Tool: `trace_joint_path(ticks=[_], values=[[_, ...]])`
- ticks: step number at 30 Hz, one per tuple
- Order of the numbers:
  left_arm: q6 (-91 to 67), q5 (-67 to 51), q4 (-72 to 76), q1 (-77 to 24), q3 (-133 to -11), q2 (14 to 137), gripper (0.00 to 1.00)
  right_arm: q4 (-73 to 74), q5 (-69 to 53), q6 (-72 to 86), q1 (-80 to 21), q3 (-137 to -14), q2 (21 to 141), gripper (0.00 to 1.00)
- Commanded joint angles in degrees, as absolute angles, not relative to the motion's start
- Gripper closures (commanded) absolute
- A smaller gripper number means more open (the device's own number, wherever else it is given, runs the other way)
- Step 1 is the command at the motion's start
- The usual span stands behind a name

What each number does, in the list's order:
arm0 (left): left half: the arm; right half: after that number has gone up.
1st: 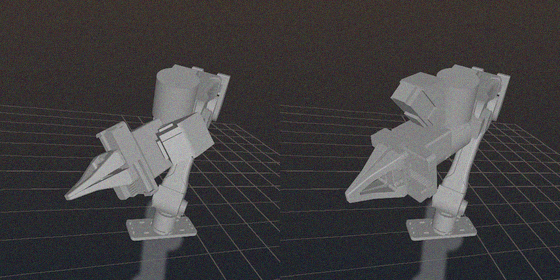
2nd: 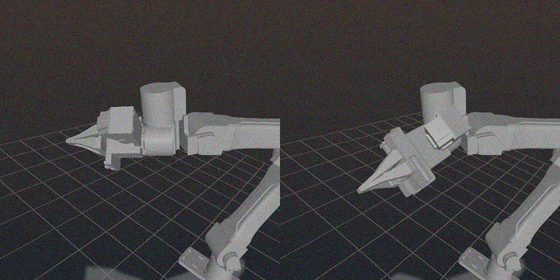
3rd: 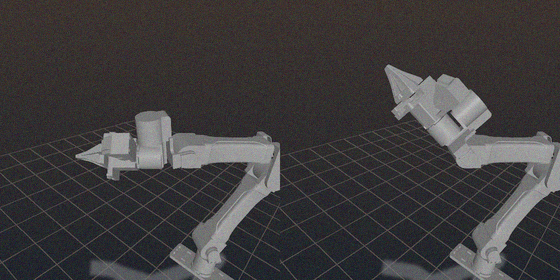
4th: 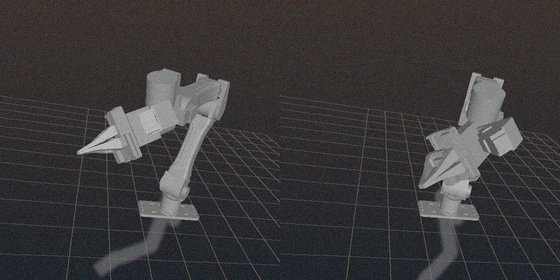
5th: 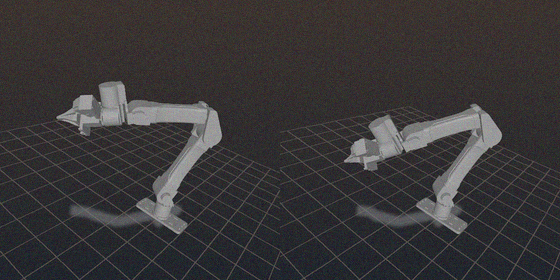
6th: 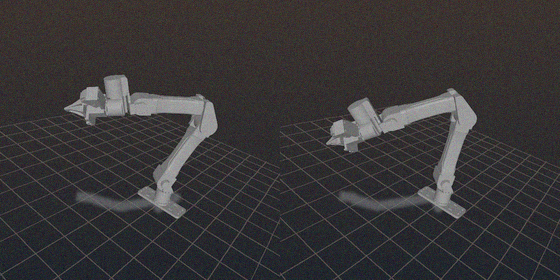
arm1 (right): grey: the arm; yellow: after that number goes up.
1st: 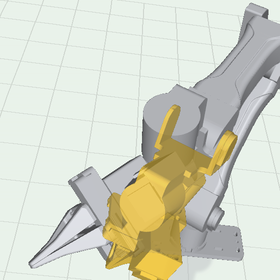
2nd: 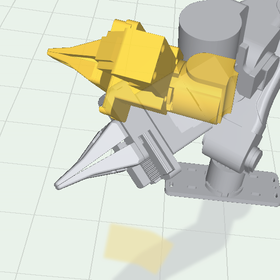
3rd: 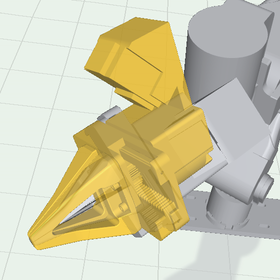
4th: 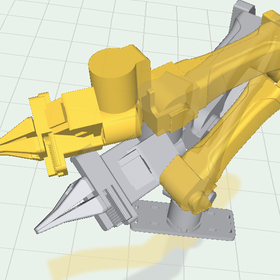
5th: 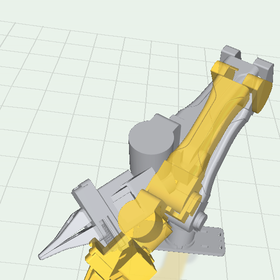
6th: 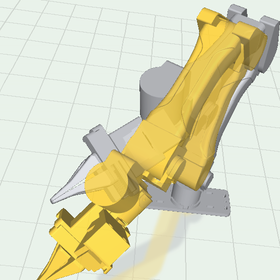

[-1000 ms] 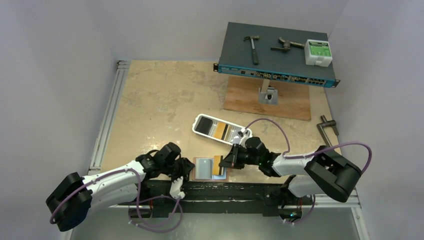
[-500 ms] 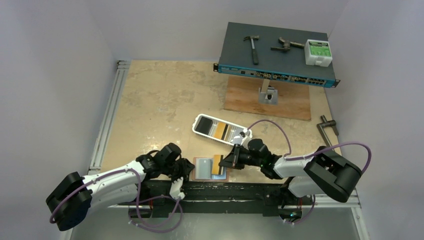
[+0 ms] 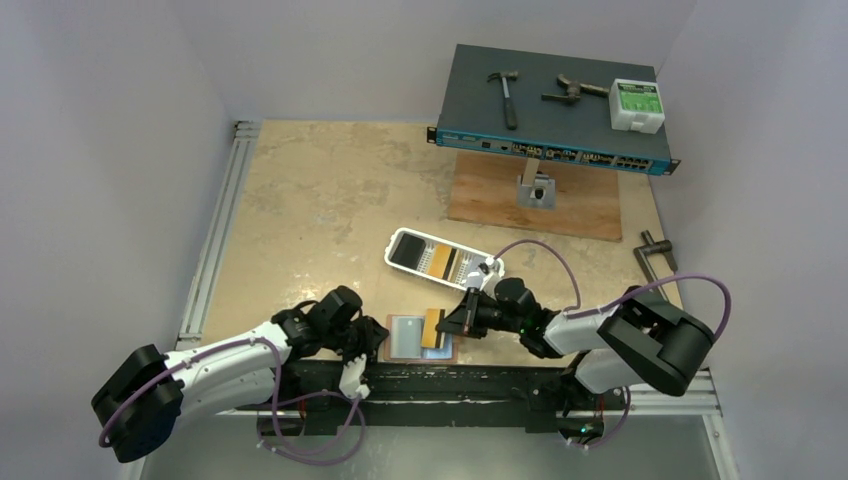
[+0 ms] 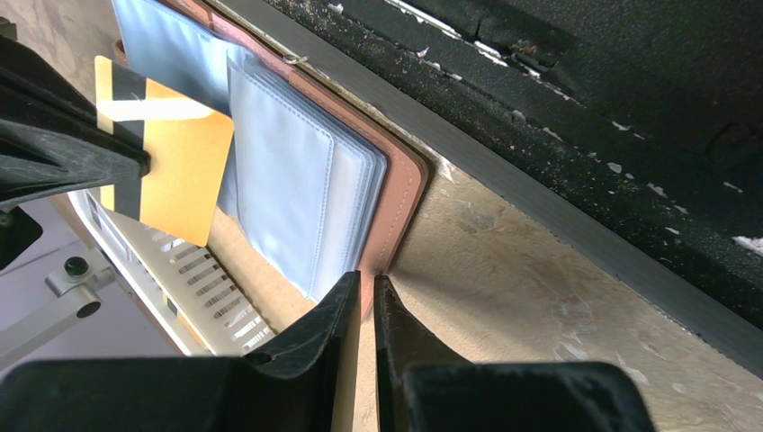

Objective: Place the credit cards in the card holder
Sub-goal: Insert the credit card into the card holder.

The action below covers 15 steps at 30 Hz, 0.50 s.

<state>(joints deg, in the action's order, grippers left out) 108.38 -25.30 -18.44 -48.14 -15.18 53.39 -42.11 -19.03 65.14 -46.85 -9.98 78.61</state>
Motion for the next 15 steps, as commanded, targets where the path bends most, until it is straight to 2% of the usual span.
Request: trace_joint_path(ticks=[1,15], values=[[107.62,-26.56,-18.08,-48.52,-14.66,52.89,0.91,-47.33,-20.29,65.89,-46.82,-10.18,81.19,1.0],[107.68,-26.6,-18.0,-48.6,-14.59,52.55,0.94,-48.52,-22.41,65.54,-47.46,-11.77,84.88,1.0]])
